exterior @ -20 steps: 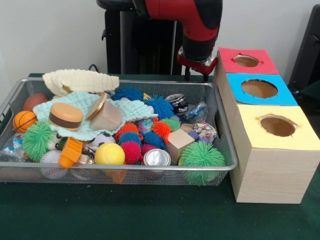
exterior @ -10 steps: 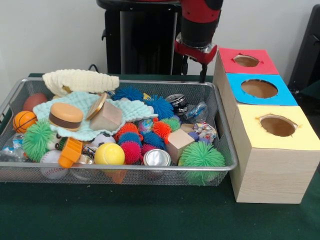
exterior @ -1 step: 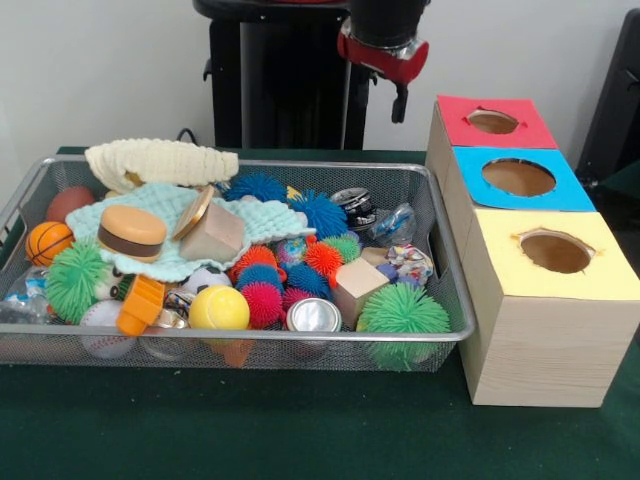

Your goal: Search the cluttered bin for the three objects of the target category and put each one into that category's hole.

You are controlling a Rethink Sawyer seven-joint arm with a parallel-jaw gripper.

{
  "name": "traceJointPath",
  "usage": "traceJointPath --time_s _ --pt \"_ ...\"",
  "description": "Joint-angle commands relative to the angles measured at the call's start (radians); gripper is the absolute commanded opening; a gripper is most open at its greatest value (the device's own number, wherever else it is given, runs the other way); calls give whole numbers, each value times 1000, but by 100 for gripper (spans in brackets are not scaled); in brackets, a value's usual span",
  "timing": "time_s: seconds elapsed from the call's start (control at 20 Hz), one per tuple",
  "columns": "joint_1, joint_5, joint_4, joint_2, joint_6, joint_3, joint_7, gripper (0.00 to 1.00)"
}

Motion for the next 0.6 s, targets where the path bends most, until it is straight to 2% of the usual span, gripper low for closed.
traceJointPath --time_s 0.05,0.25,0.6 --pt "-27 28 -72 -8 45 -6 115 100" --pt "-76 29 -159 146 -76 37 93 100" --pt "-82 18 -305 256 -75 43 73 100"
